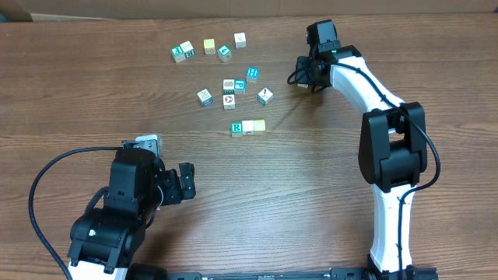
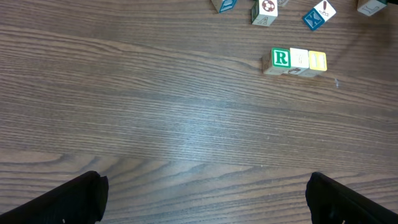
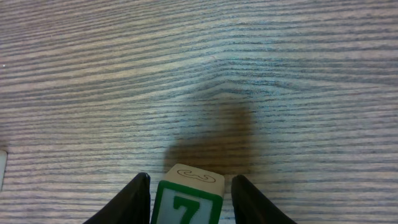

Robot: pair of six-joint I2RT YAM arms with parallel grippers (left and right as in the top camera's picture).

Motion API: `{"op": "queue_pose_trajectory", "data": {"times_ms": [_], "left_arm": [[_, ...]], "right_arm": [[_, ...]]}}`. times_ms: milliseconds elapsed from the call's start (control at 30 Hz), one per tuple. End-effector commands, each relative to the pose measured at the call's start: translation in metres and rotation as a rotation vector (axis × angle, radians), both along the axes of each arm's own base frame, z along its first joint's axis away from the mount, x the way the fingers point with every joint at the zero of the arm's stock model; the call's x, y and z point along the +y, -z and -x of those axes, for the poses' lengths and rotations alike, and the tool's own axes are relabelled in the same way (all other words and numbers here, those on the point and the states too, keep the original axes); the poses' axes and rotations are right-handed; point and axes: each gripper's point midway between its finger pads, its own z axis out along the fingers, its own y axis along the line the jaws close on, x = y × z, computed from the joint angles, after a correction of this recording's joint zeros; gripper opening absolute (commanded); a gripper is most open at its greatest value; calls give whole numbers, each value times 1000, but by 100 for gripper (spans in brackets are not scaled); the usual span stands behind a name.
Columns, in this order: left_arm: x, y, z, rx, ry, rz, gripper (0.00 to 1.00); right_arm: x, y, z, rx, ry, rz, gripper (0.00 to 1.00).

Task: Form a horizontal line
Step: 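Lower the right gripper and close on the green 7 block, then carry the green 7 block left toward the I block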

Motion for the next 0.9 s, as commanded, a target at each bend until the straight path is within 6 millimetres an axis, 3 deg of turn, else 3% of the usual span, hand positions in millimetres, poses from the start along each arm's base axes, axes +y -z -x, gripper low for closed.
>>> {"op": "queue_pose_trajectory", "data": {"times_ms": [0, 533, 867], "left_arm": [[0, 1, 1, 4, -9, 12, 99], [0, 1, 1, 3, -9, 12, 99], [0, 1, 1, 4, -9, 12, 100]], "right_arm": [[-2, 2, -3, -3, 8, 4, 37], [-3, 16, 2, 32, 5, 13, 34], [-3, 15, 0, 25, 5, 12, 27]]}}
